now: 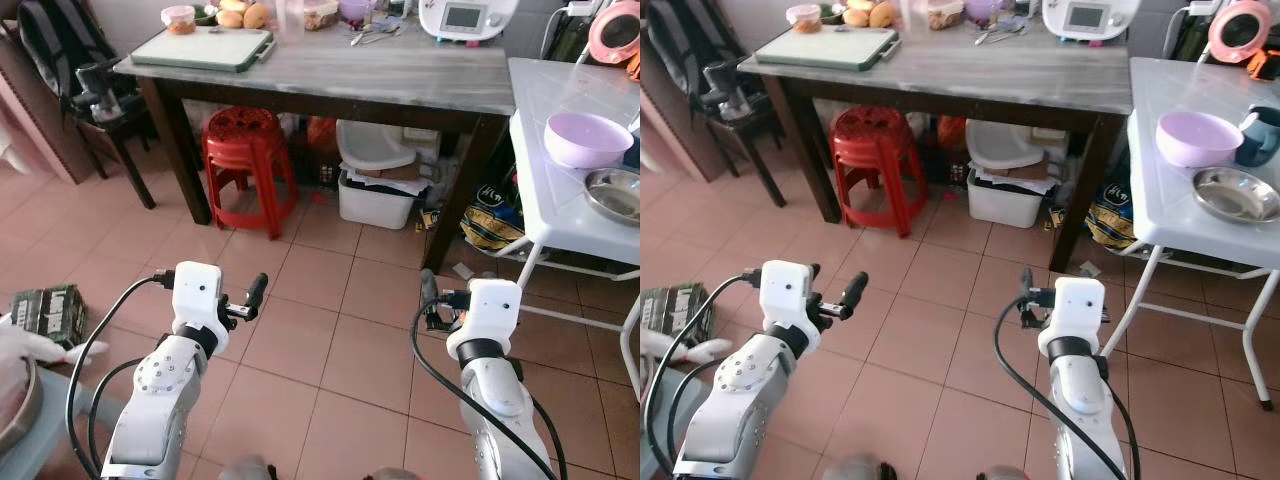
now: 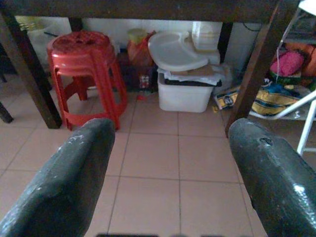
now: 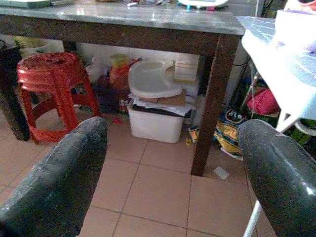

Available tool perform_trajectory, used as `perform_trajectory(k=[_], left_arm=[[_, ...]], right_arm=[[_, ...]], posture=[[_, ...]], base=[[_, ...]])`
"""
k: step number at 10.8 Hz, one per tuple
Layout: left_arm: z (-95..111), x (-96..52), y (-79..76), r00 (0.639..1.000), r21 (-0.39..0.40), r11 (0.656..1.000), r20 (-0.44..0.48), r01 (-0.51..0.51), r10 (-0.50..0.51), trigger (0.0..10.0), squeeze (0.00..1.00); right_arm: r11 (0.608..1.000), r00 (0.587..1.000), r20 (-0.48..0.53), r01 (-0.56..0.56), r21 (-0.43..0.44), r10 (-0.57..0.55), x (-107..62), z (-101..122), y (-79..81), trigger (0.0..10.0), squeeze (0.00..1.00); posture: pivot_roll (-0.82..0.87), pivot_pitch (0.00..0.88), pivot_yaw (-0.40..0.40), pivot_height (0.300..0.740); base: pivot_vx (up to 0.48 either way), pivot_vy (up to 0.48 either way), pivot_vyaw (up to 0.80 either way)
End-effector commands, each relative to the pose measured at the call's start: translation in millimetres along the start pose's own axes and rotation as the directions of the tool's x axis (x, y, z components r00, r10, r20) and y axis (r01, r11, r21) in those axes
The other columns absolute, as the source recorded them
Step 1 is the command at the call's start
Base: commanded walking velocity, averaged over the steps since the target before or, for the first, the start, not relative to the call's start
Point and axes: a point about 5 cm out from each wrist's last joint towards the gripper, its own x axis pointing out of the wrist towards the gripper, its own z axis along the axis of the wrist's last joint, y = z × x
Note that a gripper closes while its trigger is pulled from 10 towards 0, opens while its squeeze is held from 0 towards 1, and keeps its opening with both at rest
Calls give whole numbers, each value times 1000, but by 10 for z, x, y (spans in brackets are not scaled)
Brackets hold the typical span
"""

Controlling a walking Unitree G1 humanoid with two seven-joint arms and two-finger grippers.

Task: Setting the table

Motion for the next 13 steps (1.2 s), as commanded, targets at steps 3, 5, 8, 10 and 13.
perform_trajectory(k=[3,5,8,10,13], left_arm=[[22,15,-52,1000,-13,1000,16,26,-26,10000,0],[27,28,-70,999,-20,999,20,30,-30,10000,0],[24,25,-83,999,-30,999,21,28,-28,10000,0],[31,10,-92,999,-45,999,28,17,-16,10000,0],[-40,-25,-28,999,-66,997,4,-43,43,10000,0]], right_arm=[[1000,1000,30,-3,13,2,22,69,2,10000,0],[1000,999,35,-8,11,8,25,82,-8,10000,0],[1000,999,37,-15,5,14,20,93,-12,10000,0],[1000,999,31,-20,1,20,7,81,-2,10000,0],[998,999,20,-45,40,44,-14,26,28,10000,0]], posture=[[-7,0,50,740],[-14,0,44,740],[-13,0,38,740],[-11,0,32,740],[-2,0,33,740]], base=[[345,0,-179],[352,0,0],[351,0,0],[142,0,0],[0,0,0]])
